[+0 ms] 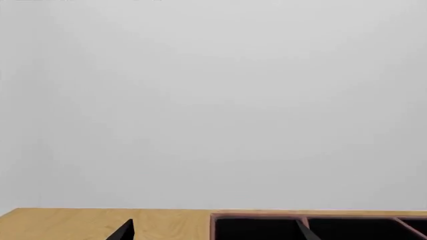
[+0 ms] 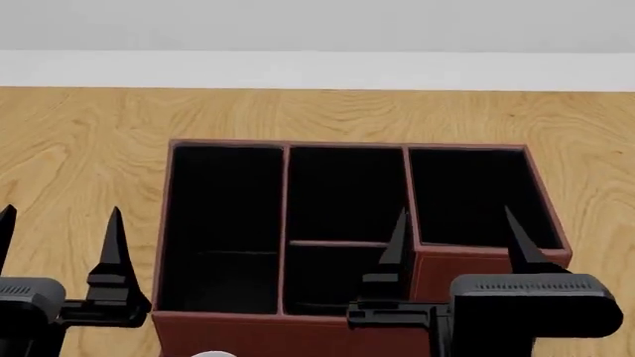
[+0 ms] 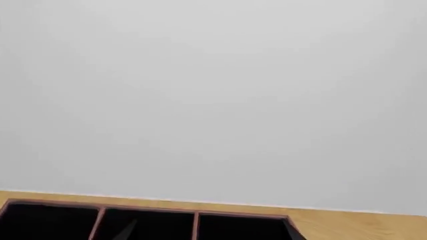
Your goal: Pick up the white mug and place it to the right of the caddy.
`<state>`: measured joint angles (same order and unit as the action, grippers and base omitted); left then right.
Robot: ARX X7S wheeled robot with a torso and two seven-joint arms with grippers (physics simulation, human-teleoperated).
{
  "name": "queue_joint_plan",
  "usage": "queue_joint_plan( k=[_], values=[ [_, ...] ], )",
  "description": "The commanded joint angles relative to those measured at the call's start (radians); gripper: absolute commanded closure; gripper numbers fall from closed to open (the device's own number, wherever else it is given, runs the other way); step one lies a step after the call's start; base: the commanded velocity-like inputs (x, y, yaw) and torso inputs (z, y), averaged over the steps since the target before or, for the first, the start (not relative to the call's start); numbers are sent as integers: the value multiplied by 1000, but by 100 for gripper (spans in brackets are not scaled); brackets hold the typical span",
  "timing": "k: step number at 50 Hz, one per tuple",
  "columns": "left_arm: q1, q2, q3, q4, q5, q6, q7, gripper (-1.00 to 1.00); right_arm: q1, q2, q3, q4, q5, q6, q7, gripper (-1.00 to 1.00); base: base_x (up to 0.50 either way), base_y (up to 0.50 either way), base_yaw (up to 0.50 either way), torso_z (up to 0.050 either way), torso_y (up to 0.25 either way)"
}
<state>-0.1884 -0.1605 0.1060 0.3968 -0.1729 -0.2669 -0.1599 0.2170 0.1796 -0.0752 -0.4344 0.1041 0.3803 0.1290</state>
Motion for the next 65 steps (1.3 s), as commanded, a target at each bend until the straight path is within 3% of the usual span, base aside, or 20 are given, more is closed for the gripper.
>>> queue_joint_plan(
  k=[1,9,18,20,23,25,33,42,65],
  values=[
    [-5,-20,-8,7,-12,-9,-7,-100,32,29,-58,-155,15,222,-13,-100,0,0,0,0,0],
    [-11,-40,-14,30,17,-18,-37,-100,184,70,-264,-339,25,675,-55,-100,0,0,0,0,0],
    [-12,-52,-14,31,3,-32,-34,-100,423,8,-345,-428,94,1183,-80,-100,0,0,0,0,0],
    [-13,-53,-16,33,-1,-36,-35,-100,453,15,-290,-391,265,1190,-5,-100,0,0,0,0,0],
    [-15,-56,-19,39,-9,-45,-36,-100,555,90,-247,-265,715,1190,391,-100,0,0,0,0,0],
    [-19,-56,-28,46,-14,-55,-43,-100,592,101,-236,-211,1015,1188,518,-100,0,0,0,0,0],
    [-32,-60,-79,58,-39,-85,-77,-100,588,128,-247,-106,1307,1171,662,-100,0,0,0,0,0],
    [-37,-61,-113,67,-60,-97,-101,-100,534,158,-314,-121,1265,1098,598,-100,0,0,0,0,0],
    [-30,-74,-70,59,-49,-74,-103,-100,416,220,-466,-107,1111,968,430,-100,0,0,0,0,0]
  ],
)
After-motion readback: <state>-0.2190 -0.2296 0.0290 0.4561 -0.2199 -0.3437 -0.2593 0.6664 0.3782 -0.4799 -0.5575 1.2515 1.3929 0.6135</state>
